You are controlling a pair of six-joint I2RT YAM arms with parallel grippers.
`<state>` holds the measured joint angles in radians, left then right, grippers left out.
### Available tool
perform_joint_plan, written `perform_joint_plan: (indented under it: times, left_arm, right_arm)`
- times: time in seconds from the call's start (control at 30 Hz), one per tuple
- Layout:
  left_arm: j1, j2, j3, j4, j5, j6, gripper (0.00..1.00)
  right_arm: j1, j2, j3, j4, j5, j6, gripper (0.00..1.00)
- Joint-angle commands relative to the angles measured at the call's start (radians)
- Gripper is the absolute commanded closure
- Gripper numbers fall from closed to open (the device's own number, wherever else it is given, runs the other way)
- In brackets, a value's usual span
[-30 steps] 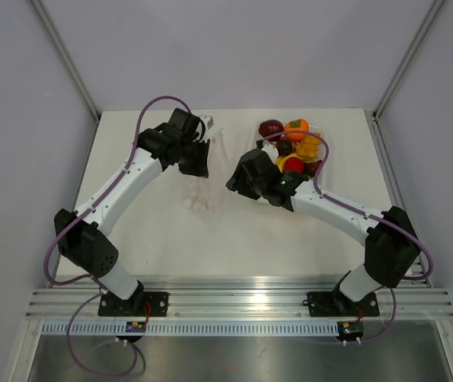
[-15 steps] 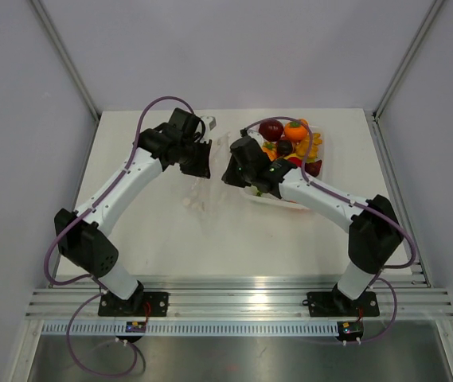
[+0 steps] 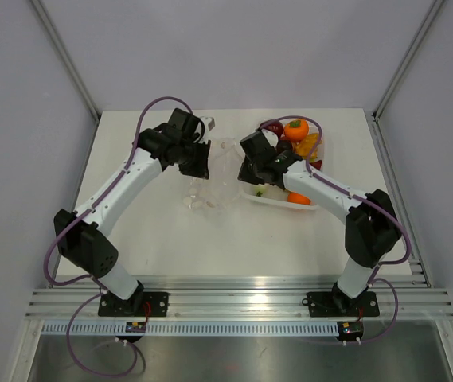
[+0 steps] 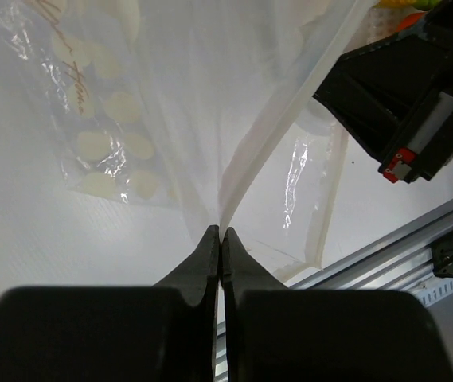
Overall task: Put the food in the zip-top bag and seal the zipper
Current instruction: Open the zipper of the food storage bag at the center of the board.
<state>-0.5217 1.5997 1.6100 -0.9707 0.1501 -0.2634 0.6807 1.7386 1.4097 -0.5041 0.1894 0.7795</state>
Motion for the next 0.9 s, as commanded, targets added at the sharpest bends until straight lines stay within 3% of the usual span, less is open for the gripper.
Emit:
perform_joint_plan:
  times: [0.0, 0.17, 0.27, 0.3, 0.33, 0.4, 0.43, 0.7, 0.87]
  left_arm:
    - [0.002, -0.052, 0.030, 0.062, 0.104, -0.028, 1.00]
    - [0.017, -0.058, -0.057, 0.233, 0.360, -0.120, 1.00]
    - [0.028, -0.031, -0.062, 0.262, 0.366, -0.146, 1.00]
    - [0.028, -0.023, -0.053, 0.248, 0.344, -0.143, 1.00]
    - [0.028, -0.014, -0.044, 0.222, 0.303, -0.140, 1.00]
    - [0.029, 0.003, -0.025, 0.205, 0.267, -0.138, 1.00]
    - [0.031, 0.011, -0.019, 0.190, 0.241, -0.138, 1.00]
    - [0.031, 0.043, -0.038, 0.198, 0.229, -0.158, 1.00]
    - [0.031, 0.054, -0.035, 0.193, 0.206, -0.154, 1.00]
  right_arm:
    - [0.005, 0.018, 0.031, -0.002, 0.021, -0.009, 1.00]
    - [0.000, 0.021, -0.003, 0.101, 0.002, -0.103, 0.97]
    - [-0.012, 0.022, 0.026, 0.066, -0.001, -0.121, 0.92]
    - [-0.012, 0.016, 0.026, 0.061, 0.001, -0.128, 0.85]
    - [-0.012, 0.009, 0.025, 0.056, -0.007, -0.140, 0.67]
    - [-0.012, -0.030, 0.011, 0.062, -0.018, -0.154, 0.47]
    - [-0.012, -0.059, 0.008, 0.061, -0.022, -0.172, 0.31]
    - [-0.018, -0.257, -0.087, 0.088, 0.080, -0.240, 0.20]
    - [-0.069, -0.389, -0.221, 0.186, 0.145, -0.241, 0.19]
